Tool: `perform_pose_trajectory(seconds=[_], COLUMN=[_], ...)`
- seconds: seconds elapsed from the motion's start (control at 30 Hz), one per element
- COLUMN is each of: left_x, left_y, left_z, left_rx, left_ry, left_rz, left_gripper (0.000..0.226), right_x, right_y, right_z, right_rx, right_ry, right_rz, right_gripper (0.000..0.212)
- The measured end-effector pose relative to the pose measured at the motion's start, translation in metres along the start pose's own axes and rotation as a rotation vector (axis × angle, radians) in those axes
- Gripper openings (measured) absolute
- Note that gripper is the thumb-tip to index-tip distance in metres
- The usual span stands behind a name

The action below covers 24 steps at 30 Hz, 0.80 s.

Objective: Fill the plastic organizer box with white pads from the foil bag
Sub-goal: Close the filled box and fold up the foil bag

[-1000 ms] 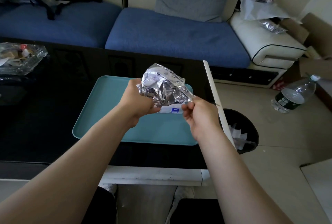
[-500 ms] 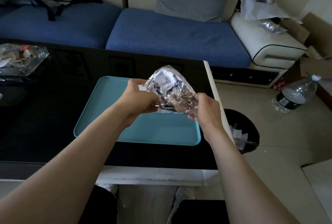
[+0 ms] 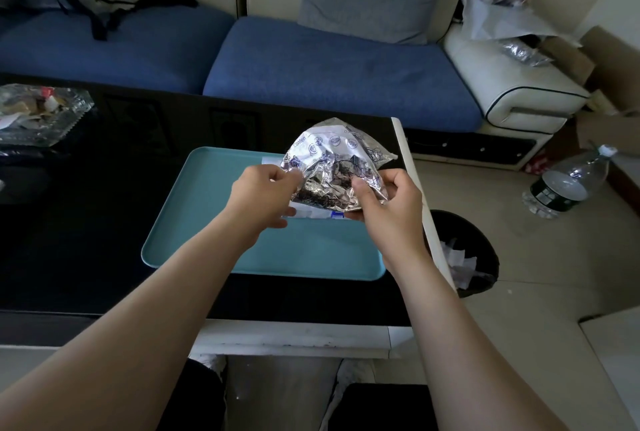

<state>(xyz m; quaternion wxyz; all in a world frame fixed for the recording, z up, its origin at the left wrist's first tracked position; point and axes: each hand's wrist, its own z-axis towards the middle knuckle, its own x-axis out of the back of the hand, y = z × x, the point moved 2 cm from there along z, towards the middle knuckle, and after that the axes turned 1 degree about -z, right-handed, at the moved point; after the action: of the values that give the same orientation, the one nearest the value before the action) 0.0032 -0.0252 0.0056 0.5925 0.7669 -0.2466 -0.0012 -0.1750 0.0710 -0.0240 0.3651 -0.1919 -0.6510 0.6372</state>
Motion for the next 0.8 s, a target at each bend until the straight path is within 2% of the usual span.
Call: perform_pose_trajectory(seconds=[0.1,0.2,0.33,0.37,0.43,0.47,0.5,0.53,0.6,0.63,0.67,0.73,0.8], left_x=[0.004,0.008,0.002,0.001,0.001,0.000,0.000,0.000,0.000,0.001,0.002,0.006,0.008], left_y=[-0.001,0.004,0.011,0.013,0.013,0.012,0.010,0.008,0.003,0.001,0.000,-0.003,-0.005], left_z=[0.005,0.009,0.002,-0.002,-0.003,-0.003,-0.003,-0.001,0.005,0.006,0.008,0.011,0.011], left_rx=[0.026,0.085,0.051,0.055,0.092,0.118,0.131,0.130,0.101,0.084,0.068,0.046,0.040], left_ry=[-0.001,0.031,0.003,-0.023,-0.120,-0.169,-0.185,-0.175,-0.144,-0.126,-0.105,-0.077,-0.060], left_rz=[-0.032,-0.298,-0.343,-0.327,-0.323,-0.334,-0.336,-0.325,-0.275,-0.247,-0.213,-0.157,-0.161], left_gripper=[0.026,0.014,0.025,0.025,0.047,0.049,0.041,0.029,0.015,0.011,0.011,0.014,0.017], right_x=[0.005,0.012,0.010,0.009,0.010,0.012,0.013,0.013,0.011,0.010,0.009,0.010,0.010], right_y=[0.005,0.015,0.019,0.017,0.013,0.013,0.013,0.013,0.010,0.006,0.003,0.001,0.005], right_z=[0.005,0.012,0.017,0.016,0.013,0.011,0.010,0.008,0.005,0.002,0.000,0.003,0.005], right_rx=[-0.013,-0.147,-0.288,-0.321,-0.375,-0.380,-0.375,-0.363,-0.355,-0.371,-0.399,-0.473,-0.494], right_ry=[0.020,0.085,0.131,0.106,0.018,-0.046,-0.111,-0.179,-0.317,-0.388,-0.429,-0.371,-0.254], right_rz=[-0.037,0.168,0.376,0.405,0.416,0.362,0.274,0.181,0.107,0.157,0.237,0.406,0.410], right_gripper=[0.027,0.034,0.045,0.050,0.059,0.063,0.063,0.060,0.038,0.028,0.028,0.035,0.029])
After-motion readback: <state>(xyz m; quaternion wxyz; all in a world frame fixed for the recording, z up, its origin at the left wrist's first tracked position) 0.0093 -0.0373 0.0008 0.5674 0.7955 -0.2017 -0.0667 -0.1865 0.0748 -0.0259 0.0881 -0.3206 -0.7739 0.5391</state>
